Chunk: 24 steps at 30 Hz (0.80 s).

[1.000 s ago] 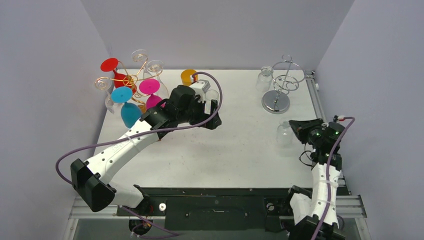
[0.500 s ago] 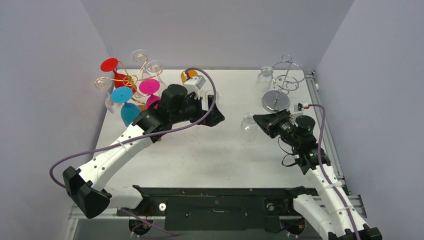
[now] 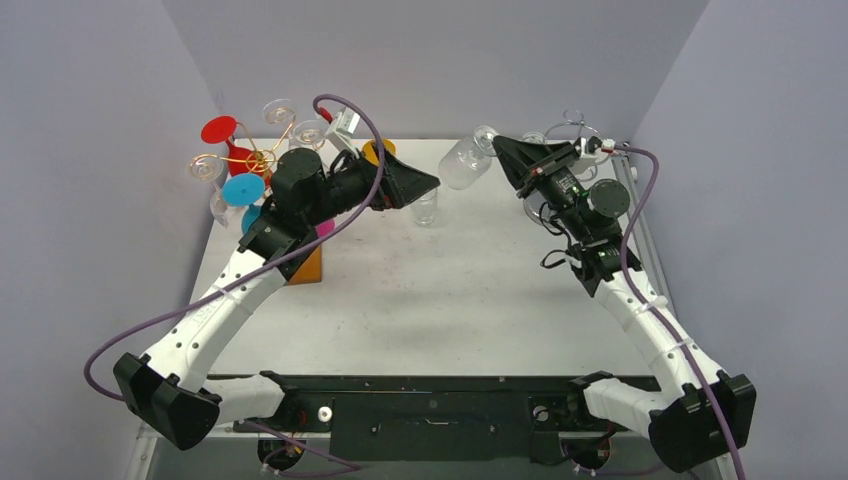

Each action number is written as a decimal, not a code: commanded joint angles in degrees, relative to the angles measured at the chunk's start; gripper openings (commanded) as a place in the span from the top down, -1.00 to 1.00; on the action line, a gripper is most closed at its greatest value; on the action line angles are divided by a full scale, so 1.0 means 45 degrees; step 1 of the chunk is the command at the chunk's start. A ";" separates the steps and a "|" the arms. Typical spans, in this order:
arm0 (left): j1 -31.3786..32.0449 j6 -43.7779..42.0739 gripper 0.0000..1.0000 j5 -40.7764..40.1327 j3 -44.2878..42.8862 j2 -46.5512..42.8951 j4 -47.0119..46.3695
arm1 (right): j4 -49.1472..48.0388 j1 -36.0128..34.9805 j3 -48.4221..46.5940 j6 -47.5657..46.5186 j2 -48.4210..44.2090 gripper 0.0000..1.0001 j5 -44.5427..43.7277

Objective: Take the wine glass off the wine glass rack
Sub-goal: Place the wine glass at the center of the board.

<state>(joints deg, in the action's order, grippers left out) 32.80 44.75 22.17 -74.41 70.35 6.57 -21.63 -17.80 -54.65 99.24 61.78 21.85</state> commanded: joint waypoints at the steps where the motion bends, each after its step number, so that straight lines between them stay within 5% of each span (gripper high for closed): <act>1: -0.0523 0.1972 -0.99 0.1128 0.0324 0.0207 -0.3062 | -0.3896 -0.0474 -0.1217 0.1764 0.0712 1.00 -0.0083; 9: -0.0742 0.3690 -0.69 0.1731 0.0693 0.0887 -0.5132 | -0.6852 -0.0882 -0.0765 0.3451 0.1588 1.00 -0.0161; 24: -0.0765 0.5327 -0.16 0.1958 0.1442 0.1158 -0.8992 | -0.8555 -0.1190 0.0321 0.4477 0.1940 1.00 -0.0221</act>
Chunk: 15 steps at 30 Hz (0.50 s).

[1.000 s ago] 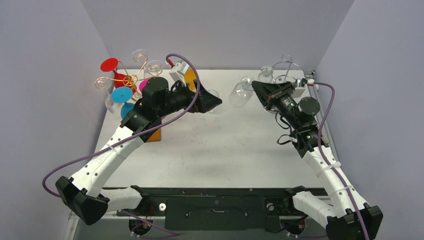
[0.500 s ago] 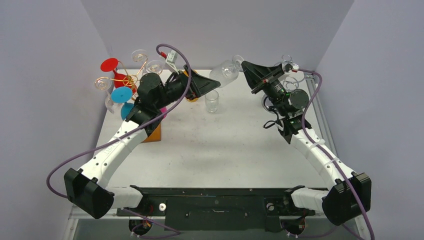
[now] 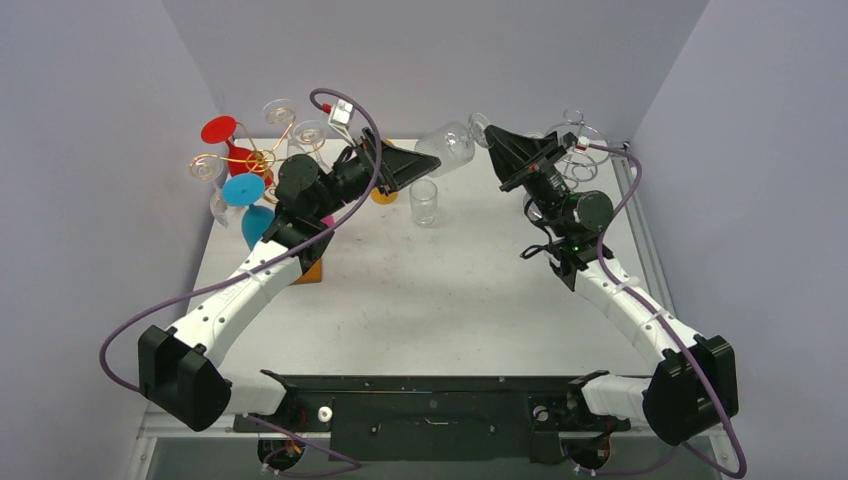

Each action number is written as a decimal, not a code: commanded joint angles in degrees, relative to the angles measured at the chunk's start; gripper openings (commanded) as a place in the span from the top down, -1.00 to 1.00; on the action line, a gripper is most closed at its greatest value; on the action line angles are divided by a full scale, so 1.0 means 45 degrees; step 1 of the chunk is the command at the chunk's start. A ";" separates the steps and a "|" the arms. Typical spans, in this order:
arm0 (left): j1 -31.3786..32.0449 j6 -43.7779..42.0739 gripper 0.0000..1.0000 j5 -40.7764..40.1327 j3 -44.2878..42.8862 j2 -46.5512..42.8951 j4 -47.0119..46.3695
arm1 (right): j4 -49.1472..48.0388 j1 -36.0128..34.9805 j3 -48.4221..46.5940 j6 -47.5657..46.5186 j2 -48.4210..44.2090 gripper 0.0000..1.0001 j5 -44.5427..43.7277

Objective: Take the wine glass off the wine glass rack
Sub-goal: Place the wine glass at the center of the board.

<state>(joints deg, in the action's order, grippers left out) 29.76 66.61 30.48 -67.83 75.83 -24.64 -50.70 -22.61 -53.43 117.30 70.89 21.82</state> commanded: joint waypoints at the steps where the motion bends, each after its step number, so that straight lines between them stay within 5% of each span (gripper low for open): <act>1: -0.0089 0.0500 -0.14 0.0107 -0.0022 -0.0061 -0.2246 | -0.2143 -0.0114 0.0084 0.0499 -0.0055 1.00 -0.0229; 15: -0.0005 0.1842 0.44 0.0115 0.0127 0.0275 -0.4702 | -0.2684 -0.0414 0.0366 0.0831 0.0416 1.00 -0.0386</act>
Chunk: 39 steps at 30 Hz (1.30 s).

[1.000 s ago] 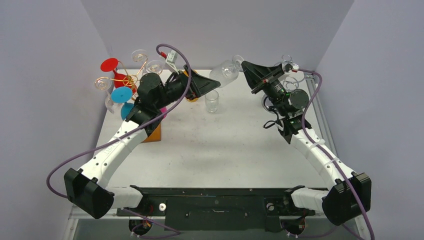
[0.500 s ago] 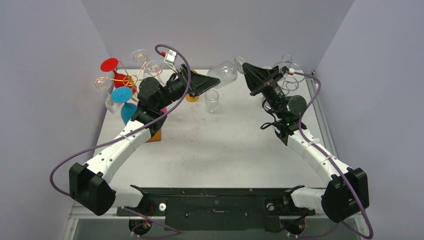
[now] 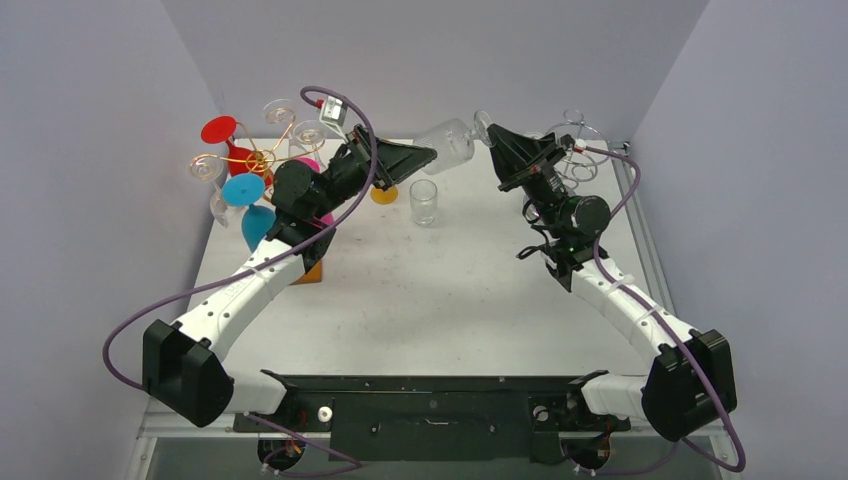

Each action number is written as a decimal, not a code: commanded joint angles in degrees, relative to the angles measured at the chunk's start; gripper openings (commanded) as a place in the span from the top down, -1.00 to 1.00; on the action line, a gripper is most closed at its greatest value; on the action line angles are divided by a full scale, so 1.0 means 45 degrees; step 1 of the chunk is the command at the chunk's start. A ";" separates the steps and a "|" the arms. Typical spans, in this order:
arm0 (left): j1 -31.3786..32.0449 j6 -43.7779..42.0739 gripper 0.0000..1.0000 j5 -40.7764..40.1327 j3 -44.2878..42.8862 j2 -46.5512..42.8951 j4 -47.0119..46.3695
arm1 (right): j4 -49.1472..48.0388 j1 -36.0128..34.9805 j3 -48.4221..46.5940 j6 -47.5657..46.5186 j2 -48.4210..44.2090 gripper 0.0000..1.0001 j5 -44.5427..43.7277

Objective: Take the wine glass off the wine glass rack
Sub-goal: Place the wine glass at the center of the board.

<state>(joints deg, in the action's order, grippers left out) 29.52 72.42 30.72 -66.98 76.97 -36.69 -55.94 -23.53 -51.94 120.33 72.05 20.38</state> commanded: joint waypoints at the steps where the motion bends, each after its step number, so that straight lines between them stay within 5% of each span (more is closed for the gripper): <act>1: 0.0083 0.0640 0.48 0.0042 -0.0019 0.0034 -0.2151 | -0.1617 -0.0228 0.0116 0.0213 0.0189 1.00 -0.0098; 17: 0.0869 0.0341 1.00 -0.0049 -0.0462 0.0267 -0.2541 | -0.1997 -0.0395 0.0596 0.0511 0.0629 1.00 -0.0190; 23: 0.1002 -0.1054 1.00 -0.0621 -0.0585 -0.0140 -0.0862 | -0.0372 -0.0242 0.0641 -0.0949 0.0005 1.00 0.0134; 39: 0.1226 -0.3928 1.00 -0.2570 -0.1087 -0.1351 0.3307 | 0.9084 0.0440 -0.0753 -0.7286 -0.2626 0.05 -0.0876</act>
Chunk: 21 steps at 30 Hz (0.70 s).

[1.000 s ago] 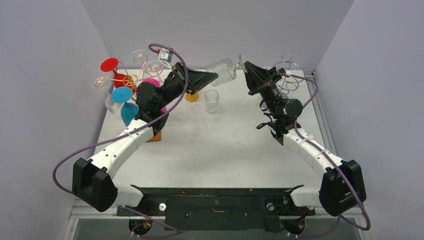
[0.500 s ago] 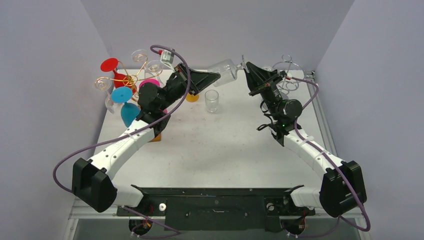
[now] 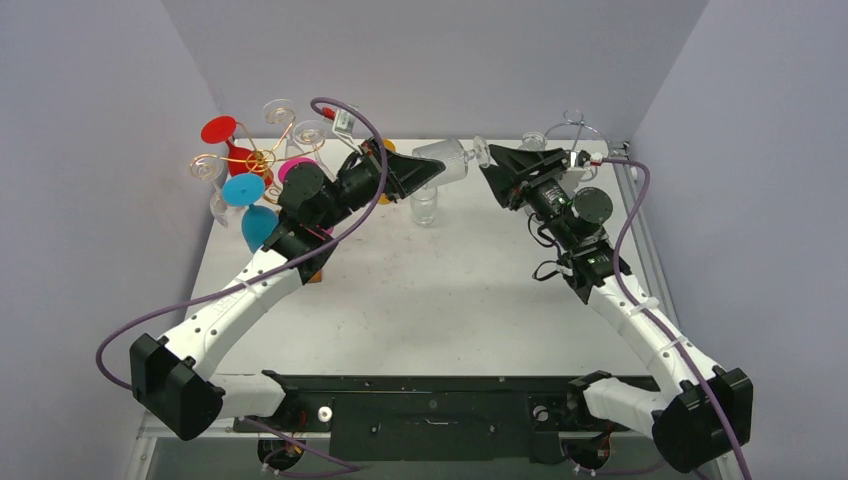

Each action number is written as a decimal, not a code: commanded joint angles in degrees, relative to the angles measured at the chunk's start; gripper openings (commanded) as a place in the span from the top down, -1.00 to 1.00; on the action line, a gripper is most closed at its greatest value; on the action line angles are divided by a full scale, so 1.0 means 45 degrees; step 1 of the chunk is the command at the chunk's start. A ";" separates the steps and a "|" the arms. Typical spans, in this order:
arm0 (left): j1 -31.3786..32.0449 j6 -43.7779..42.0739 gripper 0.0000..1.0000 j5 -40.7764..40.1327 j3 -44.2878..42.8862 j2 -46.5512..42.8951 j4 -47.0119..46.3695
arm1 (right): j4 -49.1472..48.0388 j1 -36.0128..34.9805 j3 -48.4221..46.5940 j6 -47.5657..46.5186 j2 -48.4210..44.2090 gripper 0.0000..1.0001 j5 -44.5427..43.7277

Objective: Take the wine glass off the wine glass rack
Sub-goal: Place the wine glass at the center of the board.

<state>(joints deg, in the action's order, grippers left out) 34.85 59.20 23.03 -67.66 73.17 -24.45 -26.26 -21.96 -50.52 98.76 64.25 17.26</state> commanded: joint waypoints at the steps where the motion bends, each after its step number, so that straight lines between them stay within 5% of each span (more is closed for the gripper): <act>1: 0.0061 -0.1086 1.00 -0.0928 -0.1023 -0.0512 0.0959 | 0.2834 0.0121 -0.1231 -0.2708 -0.1082 0.03 -0.0260; 9: 0.0771 -0.4069 1.00 -0.3274 -0.2860 -0.0252 0.5681 | 0.7327 0.1267 -0.2306 -0.5940 -0.2289 -0.16 -0.1463; 21: 0.2347 -0.7403 1.00 -0.7020 -0.5503 0.3157 1.2226 | 1.3990 0.1927 -0.6406 -1.1388 -0.2227 -0.39 -0.5241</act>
<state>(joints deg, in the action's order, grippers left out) 43.88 32.58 -1.17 -87.42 81.80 21.34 26.76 -13.85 -74.78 58.00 53.30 1.13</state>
